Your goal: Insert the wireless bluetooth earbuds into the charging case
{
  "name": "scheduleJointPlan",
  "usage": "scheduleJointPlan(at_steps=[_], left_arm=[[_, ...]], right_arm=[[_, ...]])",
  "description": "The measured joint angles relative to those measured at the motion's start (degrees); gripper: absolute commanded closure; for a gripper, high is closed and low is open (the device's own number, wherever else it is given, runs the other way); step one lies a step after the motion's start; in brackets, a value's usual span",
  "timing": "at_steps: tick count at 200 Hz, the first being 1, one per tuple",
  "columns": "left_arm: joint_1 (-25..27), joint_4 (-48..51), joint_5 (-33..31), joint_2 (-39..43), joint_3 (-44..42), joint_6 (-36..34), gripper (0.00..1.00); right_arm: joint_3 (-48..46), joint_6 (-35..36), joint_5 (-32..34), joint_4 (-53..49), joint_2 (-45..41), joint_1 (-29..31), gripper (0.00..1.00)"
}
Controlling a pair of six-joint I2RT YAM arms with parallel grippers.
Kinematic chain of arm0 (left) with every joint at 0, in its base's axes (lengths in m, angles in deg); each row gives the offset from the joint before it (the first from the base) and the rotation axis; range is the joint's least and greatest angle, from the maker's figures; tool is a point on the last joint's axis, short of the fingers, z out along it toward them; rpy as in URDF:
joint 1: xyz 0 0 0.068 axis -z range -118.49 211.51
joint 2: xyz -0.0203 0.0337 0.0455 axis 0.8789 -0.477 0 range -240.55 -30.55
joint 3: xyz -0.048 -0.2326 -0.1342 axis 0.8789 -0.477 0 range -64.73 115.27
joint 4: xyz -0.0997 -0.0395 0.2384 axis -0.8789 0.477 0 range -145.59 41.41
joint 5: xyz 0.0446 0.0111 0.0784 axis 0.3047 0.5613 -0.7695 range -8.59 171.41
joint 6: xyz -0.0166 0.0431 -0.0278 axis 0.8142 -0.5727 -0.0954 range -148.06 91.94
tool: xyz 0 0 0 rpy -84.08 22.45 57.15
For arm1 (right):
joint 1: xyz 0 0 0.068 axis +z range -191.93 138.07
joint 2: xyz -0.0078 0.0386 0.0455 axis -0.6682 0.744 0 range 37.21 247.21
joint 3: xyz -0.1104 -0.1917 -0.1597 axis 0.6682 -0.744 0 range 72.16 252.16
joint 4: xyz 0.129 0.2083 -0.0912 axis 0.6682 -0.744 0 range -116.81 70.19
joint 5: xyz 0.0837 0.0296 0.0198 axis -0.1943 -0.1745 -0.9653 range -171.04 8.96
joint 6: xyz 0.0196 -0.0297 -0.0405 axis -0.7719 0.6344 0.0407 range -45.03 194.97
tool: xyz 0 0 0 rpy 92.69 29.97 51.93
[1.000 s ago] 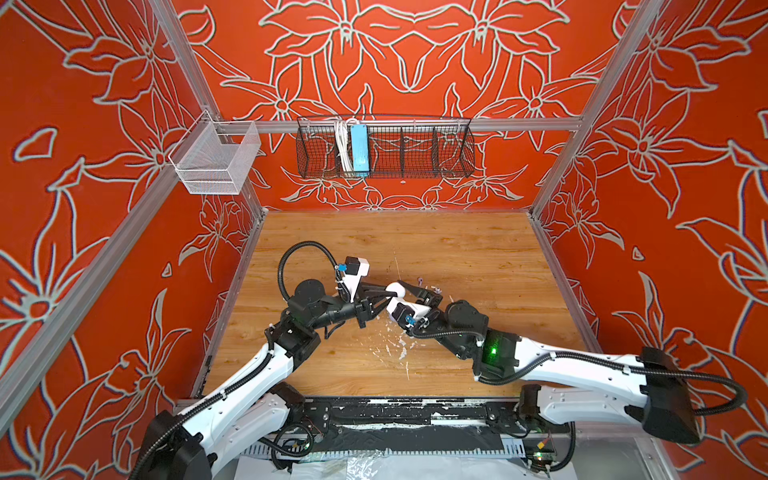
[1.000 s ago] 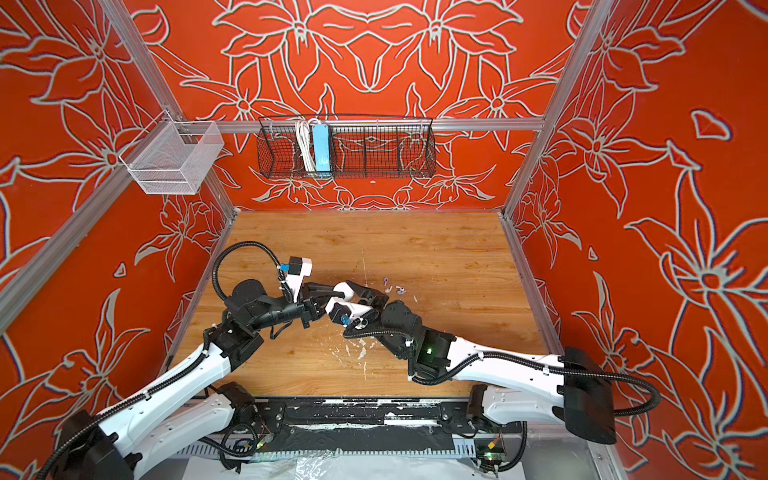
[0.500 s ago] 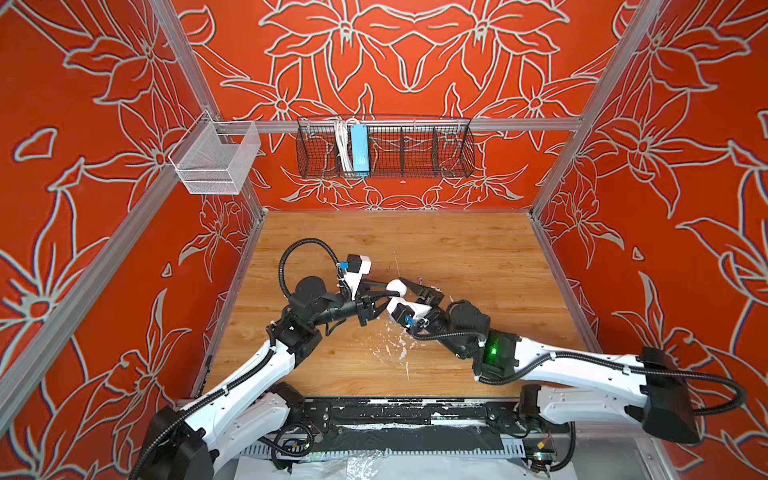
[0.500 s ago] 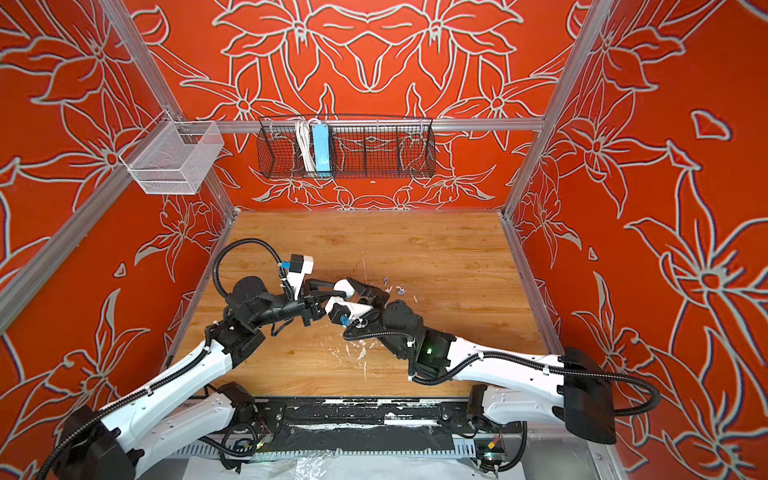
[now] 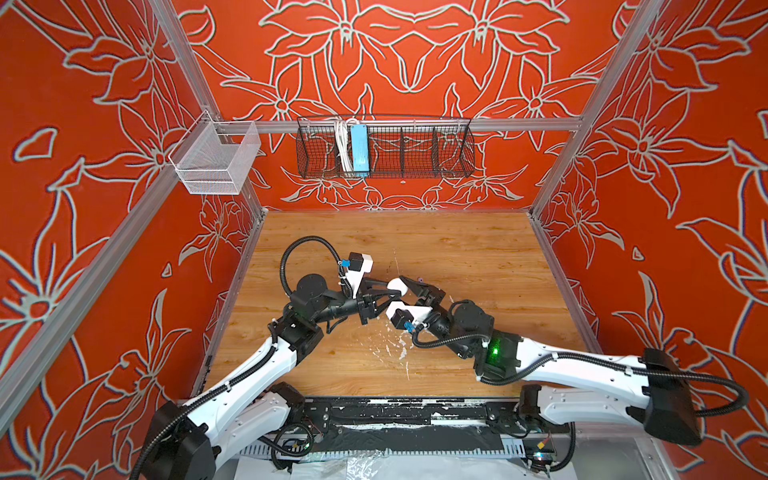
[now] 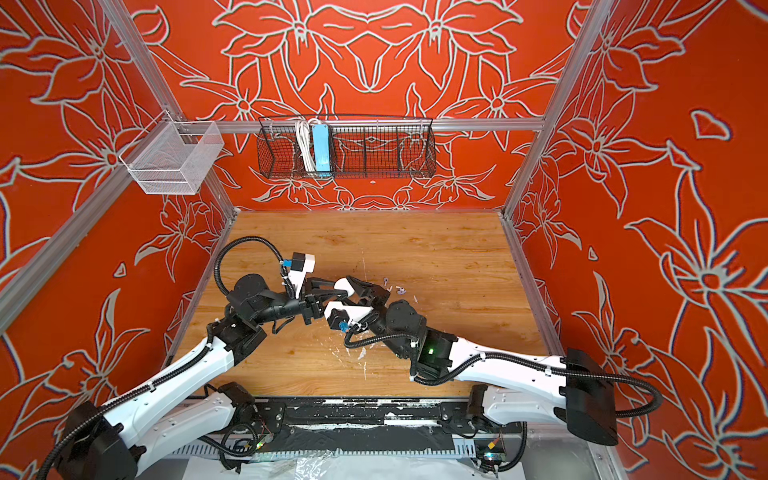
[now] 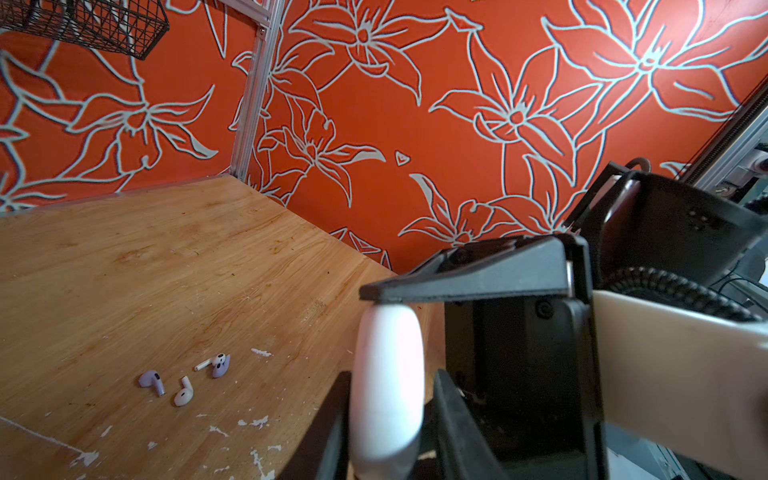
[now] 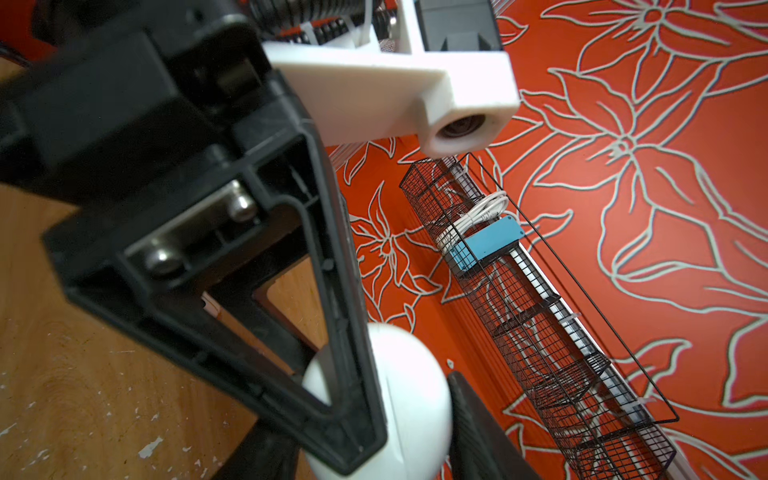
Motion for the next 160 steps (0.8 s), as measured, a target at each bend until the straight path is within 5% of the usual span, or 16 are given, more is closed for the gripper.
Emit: scheduleJointPlan(at_steps=[93, 109, 127, 160], left_arm=[[0.0, 0.1, 0.0, -0.1, 0.3, -0.5, 0.88], [0.0, 0.2, 0.0, -0.1, 0.3, -0.5, 1.0], [0.1, 0.7, -0.2, -0.1, 0.3, -0.6, 1.0], [0.5, 0.6, -1.7, 0.7, -1.5, -2.6, 1.0]], right_arm=[[0.0, -0.4, -0.7, -0.8, -0.6, -0.4, 0.71], [0.0, -0.9, -0.8, -1.2, -0.7, -0.4, 0.52], [0.3, -3.0, -1.0, -3.0, -1.1, -0.5, 0.32], [0.1, -8.5, -1.6, -6.7, -3.7, -1.2, 0.14]])
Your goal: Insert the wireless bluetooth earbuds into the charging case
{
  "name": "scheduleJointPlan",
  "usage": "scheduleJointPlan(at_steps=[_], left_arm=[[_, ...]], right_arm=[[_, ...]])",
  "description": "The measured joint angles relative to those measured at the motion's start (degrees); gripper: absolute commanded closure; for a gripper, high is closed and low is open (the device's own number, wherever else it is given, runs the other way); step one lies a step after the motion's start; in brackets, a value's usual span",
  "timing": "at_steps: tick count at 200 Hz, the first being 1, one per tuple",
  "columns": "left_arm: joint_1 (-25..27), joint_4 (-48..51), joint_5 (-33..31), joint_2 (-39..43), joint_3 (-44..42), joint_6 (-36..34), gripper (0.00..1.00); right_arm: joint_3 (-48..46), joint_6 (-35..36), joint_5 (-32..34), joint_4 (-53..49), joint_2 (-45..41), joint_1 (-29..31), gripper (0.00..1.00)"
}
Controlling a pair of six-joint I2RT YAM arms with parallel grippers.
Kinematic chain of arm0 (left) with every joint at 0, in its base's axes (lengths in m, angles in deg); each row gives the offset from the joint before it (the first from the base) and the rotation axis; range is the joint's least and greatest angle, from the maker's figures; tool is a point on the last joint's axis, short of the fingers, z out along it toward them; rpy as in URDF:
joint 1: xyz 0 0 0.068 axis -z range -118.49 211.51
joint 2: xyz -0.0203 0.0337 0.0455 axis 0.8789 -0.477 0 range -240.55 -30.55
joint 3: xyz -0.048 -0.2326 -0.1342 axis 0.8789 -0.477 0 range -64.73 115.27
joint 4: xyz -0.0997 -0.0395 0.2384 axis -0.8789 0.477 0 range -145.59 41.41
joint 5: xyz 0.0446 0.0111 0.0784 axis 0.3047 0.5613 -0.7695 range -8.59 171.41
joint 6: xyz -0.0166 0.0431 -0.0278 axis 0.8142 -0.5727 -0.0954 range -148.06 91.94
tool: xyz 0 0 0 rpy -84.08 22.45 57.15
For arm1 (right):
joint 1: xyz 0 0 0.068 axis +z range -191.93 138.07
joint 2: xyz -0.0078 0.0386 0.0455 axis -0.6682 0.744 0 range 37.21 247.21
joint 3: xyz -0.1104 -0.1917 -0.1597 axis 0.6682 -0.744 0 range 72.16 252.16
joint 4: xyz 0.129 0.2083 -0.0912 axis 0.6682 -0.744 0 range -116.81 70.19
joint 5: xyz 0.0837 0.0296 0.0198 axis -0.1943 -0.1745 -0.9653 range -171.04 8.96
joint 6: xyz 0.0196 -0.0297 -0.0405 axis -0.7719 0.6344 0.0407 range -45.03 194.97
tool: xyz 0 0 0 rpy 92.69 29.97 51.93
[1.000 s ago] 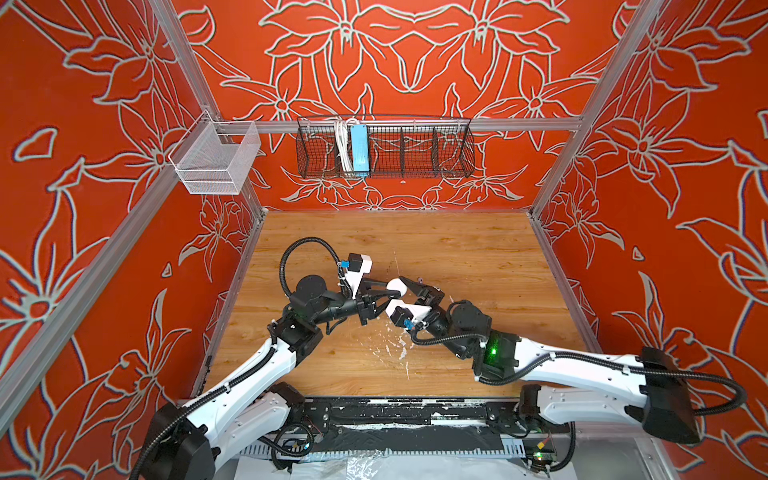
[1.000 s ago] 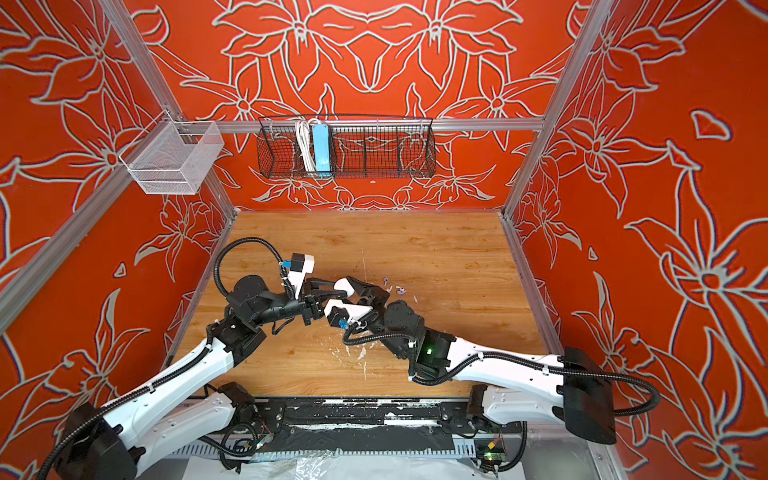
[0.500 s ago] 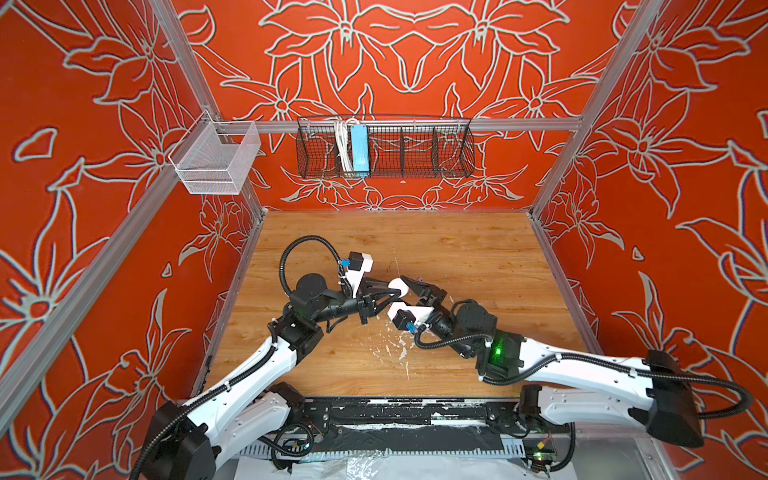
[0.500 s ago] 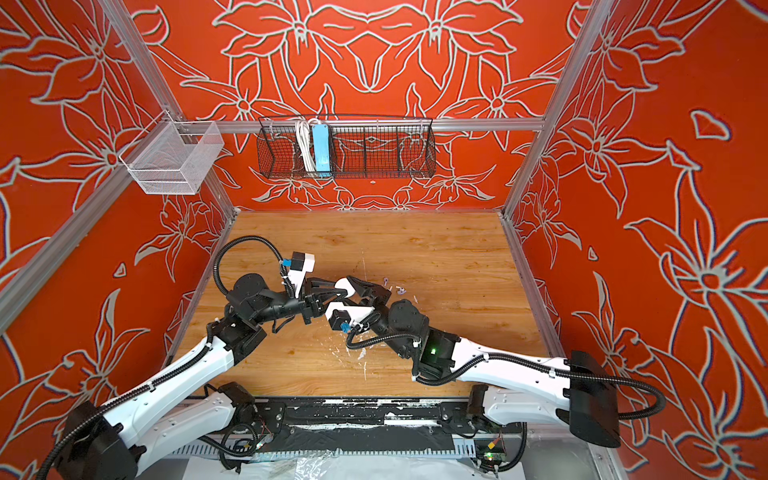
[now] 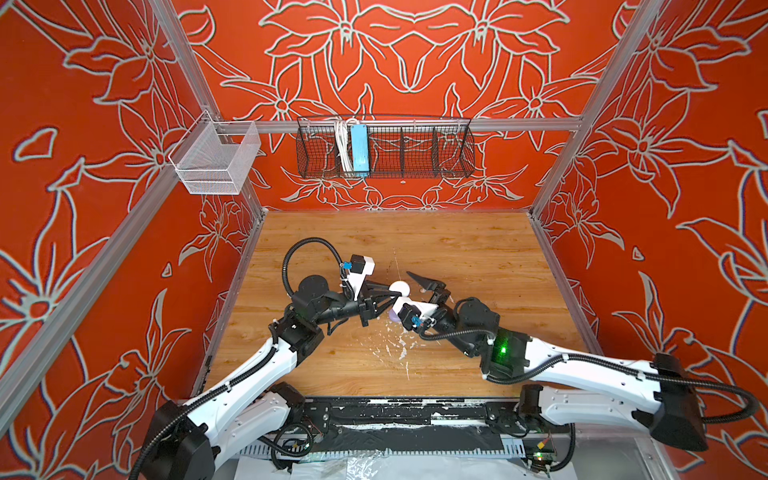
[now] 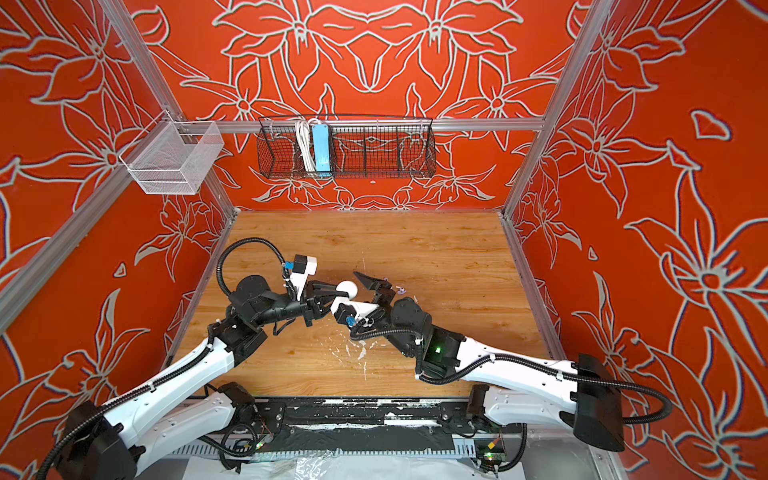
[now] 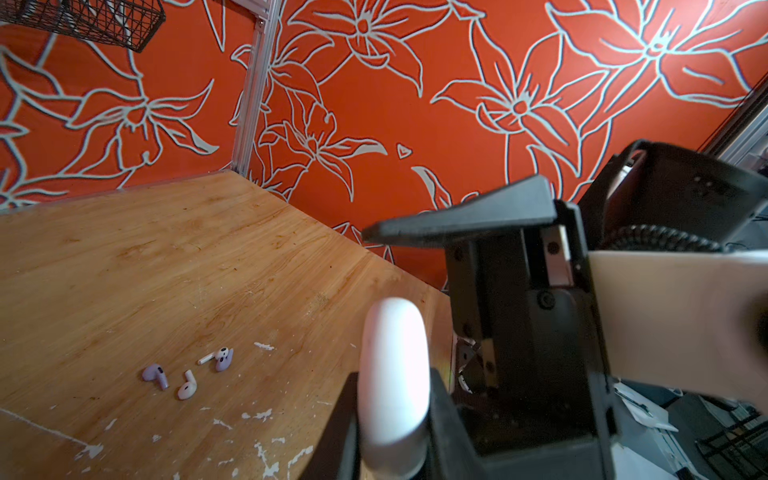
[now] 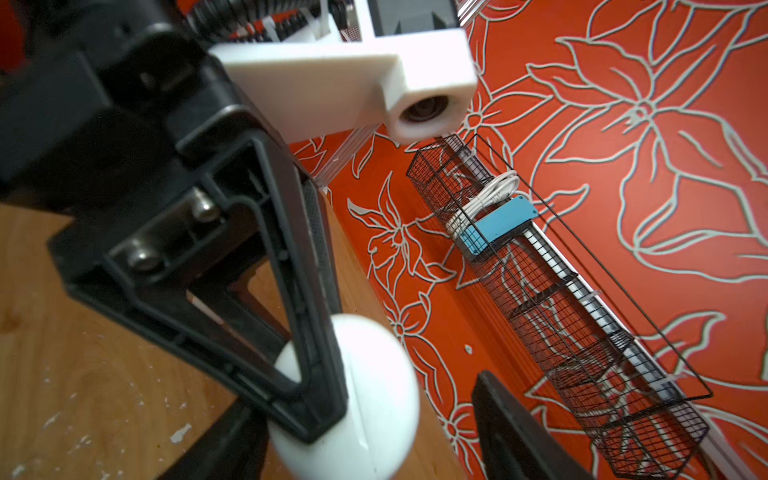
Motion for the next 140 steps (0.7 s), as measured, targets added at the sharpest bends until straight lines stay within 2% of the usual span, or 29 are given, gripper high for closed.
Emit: scheduleJointPlan(at_steps=[17, 45, 82, 108, 140], left_arm=[[0.1, -0.9, -0.8, 1.0, -2.2, -2.0, 1.0], [0.1, -3.5, -2.9, 2.1, -8.3, -6.4, 1.0], [0.2, -7.2, -3.7, 1.5, -12.7, -13.1, 1.0], [0.2, -9.9, -2.6, -0.4, -12.9, -15.8, 1.0], [0.2, -11.9, 0.0, -1.2, -12.9, -17.0, 1.0]], right_arm=[[-2.7, -4.6, -1.0, -0.1, -2.7, 0.0, 0.1], [-7.9, -13.3, -5.5, 1.0, -7.3, -0.1, 0.09], [-8.2, -22.0, -10.6, -0.1, -9.4, -0.2, 0.08], [-7.2, -26.4, -10.4, -2.4, -13.5, -0.2, 0.07], [-6.5, -29.5, -6.6, -5.6, -18.3, -0.2, 0.15]])
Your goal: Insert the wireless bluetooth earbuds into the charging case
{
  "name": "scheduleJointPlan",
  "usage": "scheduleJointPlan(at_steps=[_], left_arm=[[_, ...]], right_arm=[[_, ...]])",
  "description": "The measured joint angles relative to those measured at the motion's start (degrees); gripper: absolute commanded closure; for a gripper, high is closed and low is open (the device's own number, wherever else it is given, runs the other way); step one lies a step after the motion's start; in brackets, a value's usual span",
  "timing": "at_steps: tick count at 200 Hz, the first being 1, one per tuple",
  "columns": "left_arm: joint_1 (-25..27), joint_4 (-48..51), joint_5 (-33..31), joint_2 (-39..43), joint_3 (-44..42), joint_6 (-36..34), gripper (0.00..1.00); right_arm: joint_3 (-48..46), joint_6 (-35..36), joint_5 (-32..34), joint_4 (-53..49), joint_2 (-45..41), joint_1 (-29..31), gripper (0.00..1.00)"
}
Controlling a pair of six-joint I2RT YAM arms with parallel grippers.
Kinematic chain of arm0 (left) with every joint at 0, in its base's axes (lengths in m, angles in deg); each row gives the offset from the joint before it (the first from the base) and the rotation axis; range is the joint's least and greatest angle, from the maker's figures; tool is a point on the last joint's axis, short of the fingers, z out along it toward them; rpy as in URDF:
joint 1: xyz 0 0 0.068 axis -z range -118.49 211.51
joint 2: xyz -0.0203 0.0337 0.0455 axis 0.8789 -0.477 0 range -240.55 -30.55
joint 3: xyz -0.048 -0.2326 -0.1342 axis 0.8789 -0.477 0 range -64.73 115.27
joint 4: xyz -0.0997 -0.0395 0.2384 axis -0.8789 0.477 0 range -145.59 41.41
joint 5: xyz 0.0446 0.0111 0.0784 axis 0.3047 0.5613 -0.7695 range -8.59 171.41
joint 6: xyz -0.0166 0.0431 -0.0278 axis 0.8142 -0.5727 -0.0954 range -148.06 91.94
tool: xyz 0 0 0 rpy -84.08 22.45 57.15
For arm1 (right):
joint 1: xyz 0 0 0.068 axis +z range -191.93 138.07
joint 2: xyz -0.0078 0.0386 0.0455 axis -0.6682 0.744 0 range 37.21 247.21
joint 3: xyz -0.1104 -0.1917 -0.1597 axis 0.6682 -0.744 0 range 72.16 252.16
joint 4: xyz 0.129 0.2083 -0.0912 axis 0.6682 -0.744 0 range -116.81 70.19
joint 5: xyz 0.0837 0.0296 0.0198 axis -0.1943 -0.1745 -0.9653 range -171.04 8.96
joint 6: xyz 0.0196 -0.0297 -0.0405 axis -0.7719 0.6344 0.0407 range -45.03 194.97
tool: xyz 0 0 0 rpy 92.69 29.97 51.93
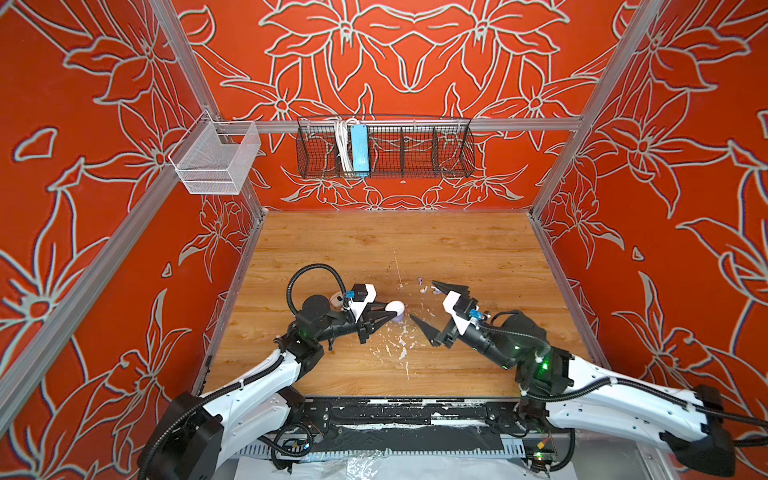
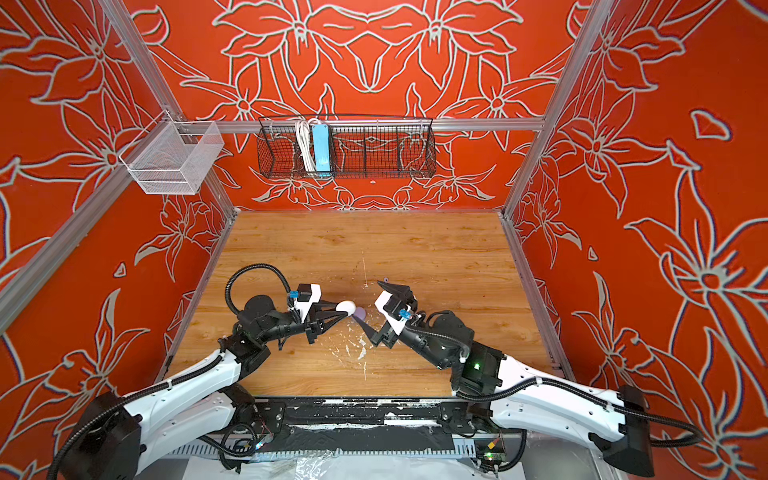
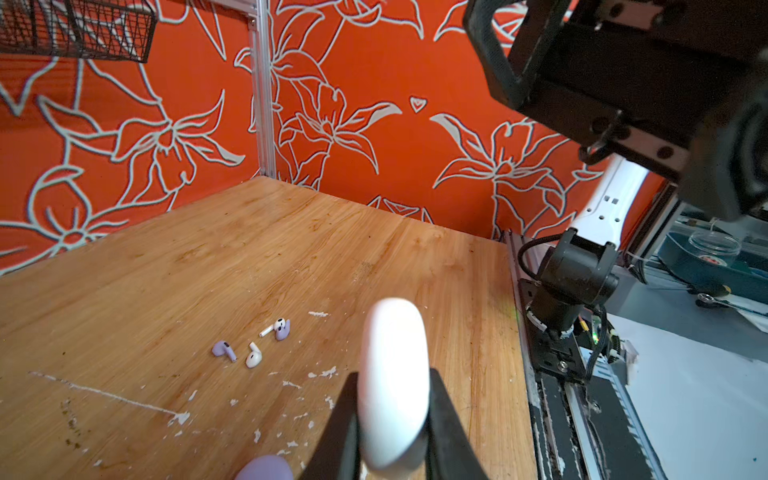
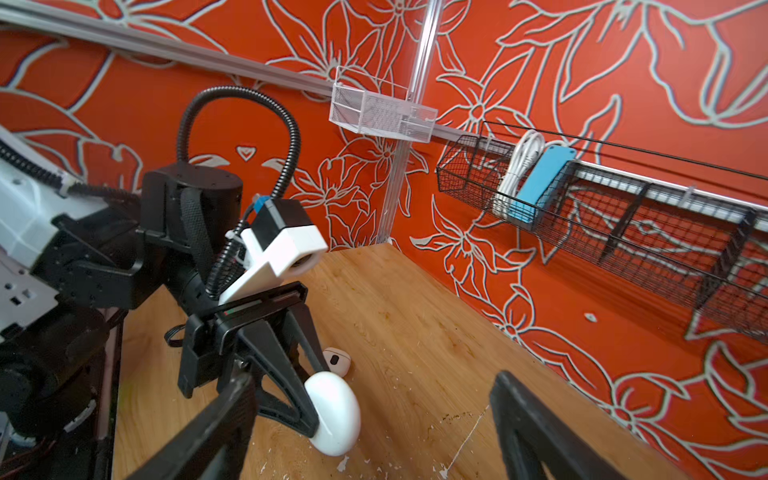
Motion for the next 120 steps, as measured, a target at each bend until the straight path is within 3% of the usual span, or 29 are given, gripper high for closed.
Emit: scheduleJointPlan(at_steps=[58, 120], left_arm=[[0.1, -1.1, 4.0, -0.5, 0.0, -1.7, 1.0], [0.5, -1.1, 8.6, 0.0, 0.0, -3.5, 1.0]], right_arm=[[0.0, -3.5, 1.8, -5.1, -0.2, 0.0, 0.24], [-0.2, -4.4, -2.9, -6.3, 6.2, 0.0, 0.3]])
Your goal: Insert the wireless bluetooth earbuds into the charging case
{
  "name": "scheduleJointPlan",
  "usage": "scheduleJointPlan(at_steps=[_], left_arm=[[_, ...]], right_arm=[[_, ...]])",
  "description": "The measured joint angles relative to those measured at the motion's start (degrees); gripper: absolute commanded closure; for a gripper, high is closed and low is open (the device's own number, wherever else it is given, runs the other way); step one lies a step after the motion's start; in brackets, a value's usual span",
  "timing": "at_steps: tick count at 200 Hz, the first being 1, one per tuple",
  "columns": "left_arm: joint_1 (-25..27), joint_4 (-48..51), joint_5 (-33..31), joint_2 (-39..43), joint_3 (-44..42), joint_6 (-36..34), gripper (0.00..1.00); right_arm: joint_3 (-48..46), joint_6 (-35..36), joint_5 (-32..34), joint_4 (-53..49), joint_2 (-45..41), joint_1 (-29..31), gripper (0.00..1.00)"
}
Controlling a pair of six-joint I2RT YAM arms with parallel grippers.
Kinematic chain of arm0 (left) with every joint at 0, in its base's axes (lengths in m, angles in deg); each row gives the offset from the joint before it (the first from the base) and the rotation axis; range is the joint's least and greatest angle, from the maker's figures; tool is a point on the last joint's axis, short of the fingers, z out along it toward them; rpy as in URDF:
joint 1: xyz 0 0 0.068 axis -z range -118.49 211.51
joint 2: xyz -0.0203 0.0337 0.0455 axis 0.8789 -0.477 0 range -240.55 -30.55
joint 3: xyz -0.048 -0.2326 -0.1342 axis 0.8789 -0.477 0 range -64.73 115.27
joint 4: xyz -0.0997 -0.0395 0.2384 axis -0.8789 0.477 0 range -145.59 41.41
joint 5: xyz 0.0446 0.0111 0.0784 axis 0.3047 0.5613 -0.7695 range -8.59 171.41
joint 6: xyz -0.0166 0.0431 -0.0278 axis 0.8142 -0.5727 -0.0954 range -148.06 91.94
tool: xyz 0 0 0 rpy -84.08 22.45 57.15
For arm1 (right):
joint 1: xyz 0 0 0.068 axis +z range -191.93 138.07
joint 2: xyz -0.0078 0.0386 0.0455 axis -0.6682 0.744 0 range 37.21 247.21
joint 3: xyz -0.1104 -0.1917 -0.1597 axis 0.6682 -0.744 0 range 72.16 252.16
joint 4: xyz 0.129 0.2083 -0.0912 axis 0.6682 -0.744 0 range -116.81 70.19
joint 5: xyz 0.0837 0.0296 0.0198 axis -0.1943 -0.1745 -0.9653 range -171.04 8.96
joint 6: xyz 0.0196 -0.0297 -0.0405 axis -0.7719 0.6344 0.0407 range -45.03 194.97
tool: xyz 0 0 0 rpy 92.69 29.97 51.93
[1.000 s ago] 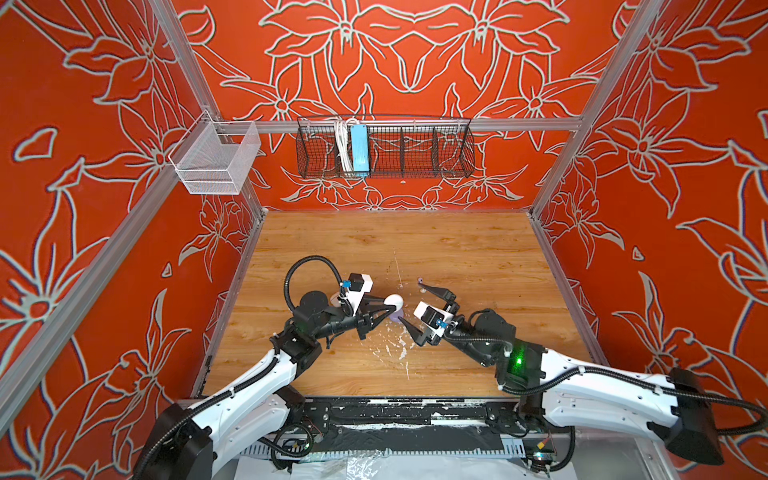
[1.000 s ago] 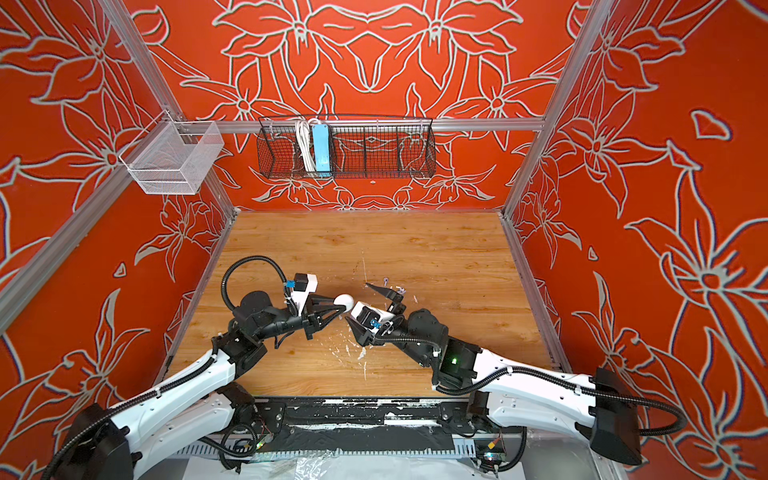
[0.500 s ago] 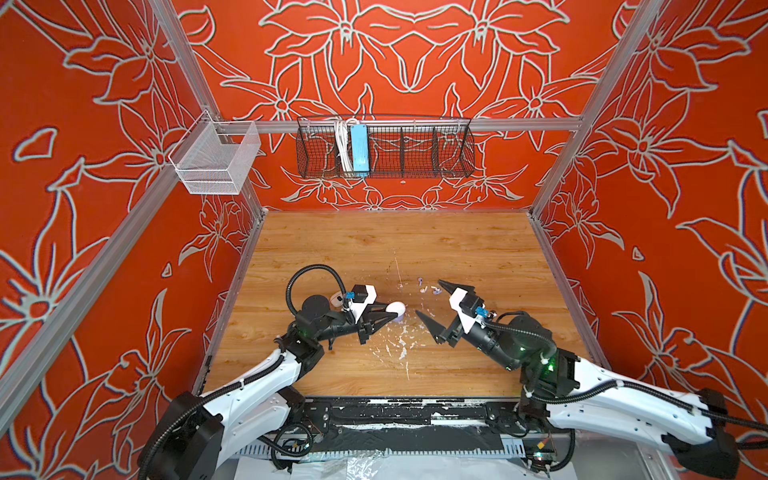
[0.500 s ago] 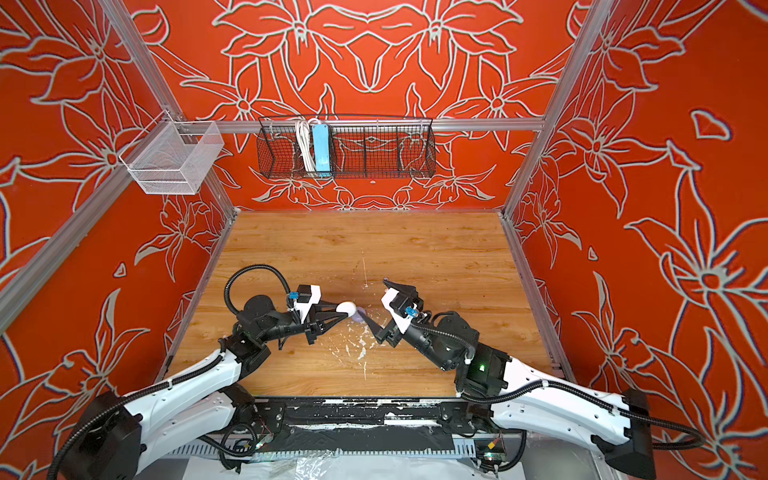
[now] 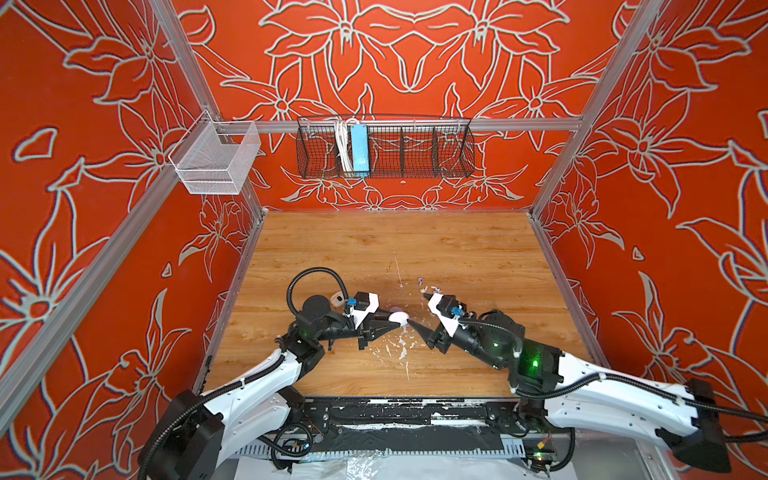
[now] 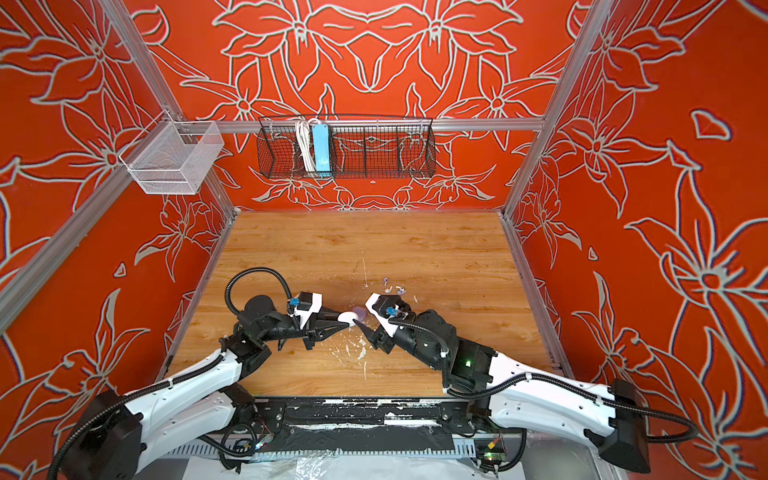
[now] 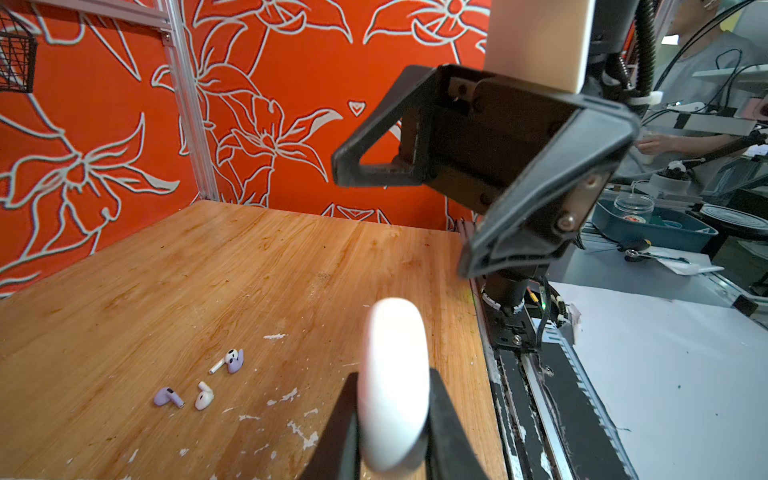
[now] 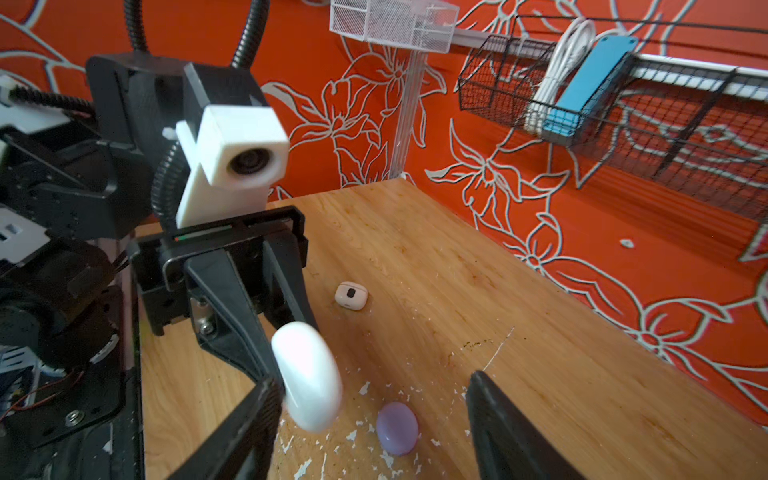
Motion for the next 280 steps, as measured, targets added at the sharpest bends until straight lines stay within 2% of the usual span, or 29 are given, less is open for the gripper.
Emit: scheduleJointPlan(at_steps=[44, 73, 116, 147, 280], left_arm=[[0.3, 0.0, 0.9, 0.7, 0.0, -0.6, 1.0], [0.3, 0.4, 1.2, 0.7, 0.1, -0.8, 1.0], [0.3, 1.2, 0.6, 0.4, 1.1, -1.3, 1.0], [0.3, 1.4, 0.3, 0.4, 1.3, -1.7, 1.0], [0.6, 2.1, -0.3, 0.2, 1.3, -2.9, 1.0]], right_arm=[[0.1, 0.0, -3.6, -0.2, 4.6, 0.0, 0.33], [0.1, -0.4, -2.6, -0.2, 5.3, 0.0, 0.41], [0.1, -0.8, -1.4, 0.4, 5.0, 0.3, 0.42], [0.2, -1.5, -1.4, 0.2, 5.1, 0.3, 0.5], [1.2, -2.1, 0.8, -1.2, 4.2, 0.3, 0.52]])
